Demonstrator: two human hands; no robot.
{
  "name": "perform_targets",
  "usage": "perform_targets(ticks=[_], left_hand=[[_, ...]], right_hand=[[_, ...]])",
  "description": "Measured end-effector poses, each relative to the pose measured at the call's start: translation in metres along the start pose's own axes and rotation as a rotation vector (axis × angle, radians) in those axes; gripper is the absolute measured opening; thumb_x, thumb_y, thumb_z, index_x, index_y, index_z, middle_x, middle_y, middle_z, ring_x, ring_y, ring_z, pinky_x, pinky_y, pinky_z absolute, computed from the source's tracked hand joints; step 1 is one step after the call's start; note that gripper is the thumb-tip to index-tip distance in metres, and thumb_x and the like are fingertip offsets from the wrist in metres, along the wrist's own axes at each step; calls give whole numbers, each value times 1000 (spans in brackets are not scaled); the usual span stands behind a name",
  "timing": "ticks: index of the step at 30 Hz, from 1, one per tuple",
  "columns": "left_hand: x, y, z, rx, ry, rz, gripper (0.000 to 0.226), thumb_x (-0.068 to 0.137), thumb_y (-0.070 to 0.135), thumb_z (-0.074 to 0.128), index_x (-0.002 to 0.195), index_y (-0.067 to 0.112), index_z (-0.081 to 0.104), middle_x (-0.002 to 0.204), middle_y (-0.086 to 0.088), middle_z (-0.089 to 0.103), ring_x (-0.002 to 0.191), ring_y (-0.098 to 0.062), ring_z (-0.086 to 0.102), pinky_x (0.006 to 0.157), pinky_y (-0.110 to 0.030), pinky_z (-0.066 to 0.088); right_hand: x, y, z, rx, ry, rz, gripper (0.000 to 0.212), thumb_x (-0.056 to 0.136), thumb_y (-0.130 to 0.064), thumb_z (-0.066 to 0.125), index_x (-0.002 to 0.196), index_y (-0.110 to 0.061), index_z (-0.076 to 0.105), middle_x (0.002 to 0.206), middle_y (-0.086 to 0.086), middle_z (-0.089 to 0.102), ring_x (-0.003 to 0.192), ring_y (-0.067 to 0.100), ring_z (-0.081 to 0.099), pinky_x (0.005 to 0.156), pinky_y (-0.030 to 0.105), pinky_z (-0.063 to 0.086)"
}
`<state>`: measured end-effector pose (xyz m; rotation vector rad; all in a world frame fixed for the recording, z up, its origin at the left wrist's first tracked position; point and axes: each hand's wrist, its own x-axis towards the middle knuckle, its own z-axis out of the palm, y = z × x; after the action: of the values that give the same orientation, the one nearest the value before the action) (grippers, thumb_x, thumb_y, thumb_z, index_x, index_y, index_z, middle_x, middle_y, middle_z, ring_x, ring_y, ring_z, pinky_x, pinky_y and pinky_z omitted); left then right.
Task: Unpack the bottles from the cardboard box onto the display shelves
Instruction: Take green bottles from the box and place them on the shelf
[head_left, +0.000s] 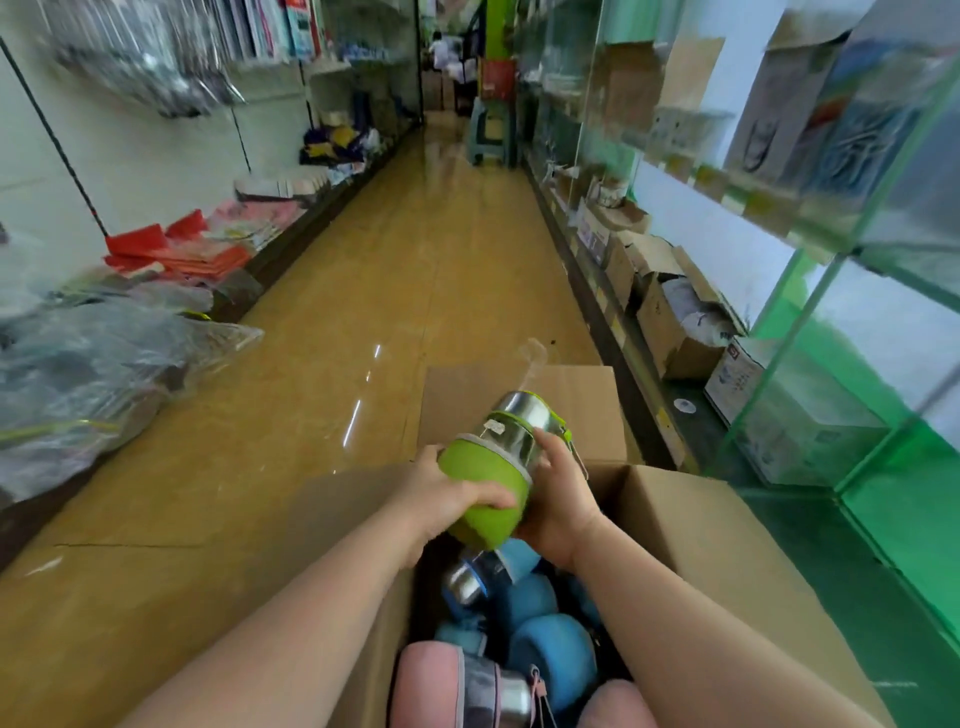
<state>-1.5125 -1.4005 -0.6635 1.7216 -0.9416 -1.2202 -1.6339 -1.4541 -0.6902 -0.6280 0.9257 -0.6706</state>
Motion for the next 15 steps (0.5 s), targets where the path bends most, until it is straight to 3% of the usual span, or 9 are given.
perform_targets(ticks=[2,6,7,10,12,15], left_hand=[[1,20,-3,-17,-41,52,97,35,24,84,123,14,47,105,-4,64,90,-18,63,71,-27,52],[9,74,-13,66,-117,150,68,48,21,89,110,19,61,105,-4,69,93,-19,66,78,-29,54],[11,88,-16,97,-137,188,68,45,28,89,107,21,64,103,-3,71,93,-18,67,82,-30,54],[17,126,-25,166,-96,302,104,21,57,85,113,21,54,106,4,68,98,-14,64,92,-35,51],[18,147,-32,164,-35,363,105,20,57,79,113,28,41,108,8,62,100,-13,60,92,-33,48],[19,179,-44,118,-3,434,101,20,55,78,110,33,38,108,10,61,103,-13,59,95,-35,47]], right_hand=[[-5,-28,15,-77,22,-56,50,85,-52,54,117,-14,64,114,15,68,100,31,65,88,42,51],[-18,-87,43,-225,103,-234,49,80,-38,69,122,-14,58,117,17,64,100,30,65,85,40,54],[-21,-100,49,-262,121,-279,48,80,-36,70,121,-14,56,119,17,62,104,30,63,89,40,53],[-30,-134,70,-336,121,-392,43,79,-33,70,115,-15,54,113,13,63,101,26,64,91,39,52],[-33,-153,82,-384,113,-454,46,79,-31,71,118,-14,53,109,9,65,97,23,64,90,38,52],[-37,-192,104,-510,112,-510,52,75,-34,75,118,-16,53,111,7,65,101,22,64,95,41,50]])
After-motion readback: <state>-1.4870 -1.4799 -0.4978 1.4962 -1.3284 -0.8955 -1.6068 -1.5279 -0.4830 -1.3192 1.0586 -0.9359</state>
